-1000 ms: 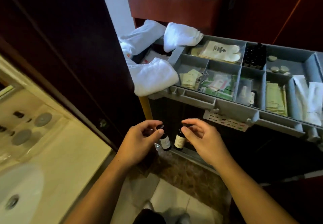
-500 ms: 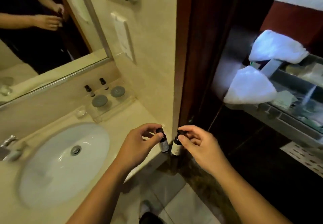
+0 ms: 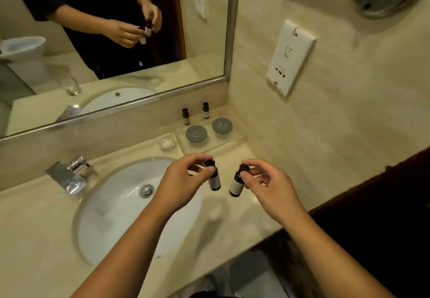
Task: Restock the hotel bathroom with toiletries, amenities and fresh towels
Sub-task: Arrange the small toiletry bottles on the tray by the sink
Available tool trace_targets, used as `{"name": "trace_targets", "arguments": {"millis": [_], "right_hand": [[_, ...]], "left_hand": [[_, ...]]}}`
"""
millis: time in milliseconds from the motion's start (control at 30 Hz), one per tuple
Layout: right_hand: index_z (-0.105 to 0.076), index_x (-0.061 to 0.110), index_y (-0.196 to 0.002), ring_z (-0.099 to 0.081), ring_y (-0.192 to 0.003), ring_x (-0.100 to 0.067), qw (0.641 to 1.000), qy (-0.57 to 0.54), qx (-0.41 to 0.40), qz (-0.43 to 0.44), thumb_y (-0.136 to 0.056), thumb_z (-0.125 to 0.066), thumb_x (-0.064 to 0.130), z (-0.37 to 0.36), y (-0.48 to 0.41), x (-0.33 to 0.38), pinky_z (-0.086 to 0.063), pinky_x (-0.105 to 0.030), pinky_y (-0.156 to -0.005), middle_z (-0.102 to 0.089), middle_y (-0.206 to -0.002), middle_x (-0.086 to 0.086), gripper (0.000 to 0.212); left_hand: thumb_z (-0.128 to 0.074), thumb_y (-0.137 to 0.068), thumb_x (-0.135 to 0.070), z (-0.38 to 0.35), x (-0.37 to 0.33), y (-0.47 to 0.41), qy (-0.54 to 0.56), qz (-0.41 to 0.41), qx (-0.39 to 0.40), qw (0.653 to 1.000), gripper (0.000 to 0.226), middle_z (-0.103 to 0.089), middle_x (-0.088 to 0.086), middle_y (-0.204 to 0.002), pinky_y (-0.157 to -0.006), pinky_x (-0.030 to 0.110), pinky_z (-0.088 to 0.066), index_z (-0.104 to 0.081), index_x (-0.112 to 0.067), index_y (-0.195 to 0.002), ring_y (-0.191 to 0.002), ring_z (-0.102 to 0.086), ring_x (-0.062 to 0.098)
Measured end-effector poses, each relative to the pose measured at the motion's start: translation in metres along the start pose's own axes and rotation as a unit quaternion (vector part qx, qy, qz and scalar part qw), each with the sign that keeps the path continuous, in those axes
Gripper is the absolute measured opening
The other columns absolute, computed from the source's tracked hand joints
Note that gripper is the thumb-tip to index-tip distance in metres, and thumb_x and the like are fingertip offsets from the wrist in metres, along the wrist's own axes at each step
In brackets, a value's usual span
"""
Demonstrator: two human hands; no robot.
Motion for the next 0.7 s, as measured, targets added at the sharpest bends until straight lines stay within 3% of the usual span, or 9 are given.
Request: {"name": "trace_targets", "arguments": {"millis": [100,167,333,467,700], "right_hand": [[-0.071,0.043,-0.106,-0.072,-0.084,-0.015,1.0,-0.002,-0.002,0.008,-0.09,-0.077,0.033,-0.024,-0.025,0.009,-0.059,-0.046,-0.084,-0.076,-0.094,0.012,0.02],[-0.071,0.042,-0.105,-0.073,-0.085,-0.016,1.0,-0.005,-0.002,0.014,-0.089,-0.077,0.033,-0.037,-0.043,0.015,-0.059,-0.045,-0.084,-0.076,-0.093,0.011,0.019],[-0.073,0.032,-0.104,-0.071,-0.084,-0.006,1.0,-0.002,0.003,0.016,-0.088,-0.079,0.032,-0.065,-0.089,0.024,-0.051,-0.025,-0.08,-0.077,-0.094,0.013,0.017],[-0.071,0.039,-0.1,-0.071,-0.089,-0.001,1.0,0.0,0.007,0.022,-0.089,-0.079,0.029,-0.079,-0.125,0.028,-0.05,-0.017,-0.079,-0.077,-0.097,0.015,0.017],[-0.072,0.034,-0.104,-0.07,-0.089,0.0,1.0,-0.013,-0.005,0.003,-0.091,-0.077,0.025,-0.084,-0.192,0.02,-0.051,-0.012,-0.079,-0.076,-0.098,0.015,0.017]], "left_hand": [[-0.075,-0.094,-0.031,0.027,0.009,-0.02,-0.011,-0.001,-0.014,1.0,0.02,-0.072,-0.019,-0.105,-0.075,0.01,-0.046,-0.074,-0.036,-0.113,-0.097,-0.064,-0.003],[-0.075,-0.094,-0.032,0.041,0.013,-0.033,-0.019,-0.003,-0.026,0.999,0.019,-0.072,-0.02,-0.106,-0.077,0.016,-0.048,-0.074,-0.036,-0.113,-0.096,-0.065,-0.003],[-0.076,-0.093,-0.032,0.07,0.023,-0.071,-0.028,-0.011,-0.057,0.998,0.021,-0.072,-0.019,-0.103,-0.083,0.026,-0.053,-0.074,-0.038,-0.113,-0.094,-0.066,0.0],[-0.078,-0.092,-0.032,0.083,0.027,-0.104,-0.047,-0.012,-0.07,0.996,0.021,-0.072,-0.019,-0.102,-0.079,0.019,-0.047,-0.072,-0.039,-0.11,-0.095,-0.066,0.001],[-0.081,-0.088,-0.034,0.083,0.031,-0.18,-0.08,-0.002,-0.077,0.994,0.023,-0.07,-0.023,-0.098,-0.074,0.009,-0.043,-0.072,-0.038,-0.109,-0.089,-0.064,0.002]]}}
Point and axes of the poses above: each hand's wrist, its own y-axis away from the middle knuckle, its own z-axis out of the back of the hand, x = y × z, the point moved 6 cm from there along -y, towards the middle knuckle
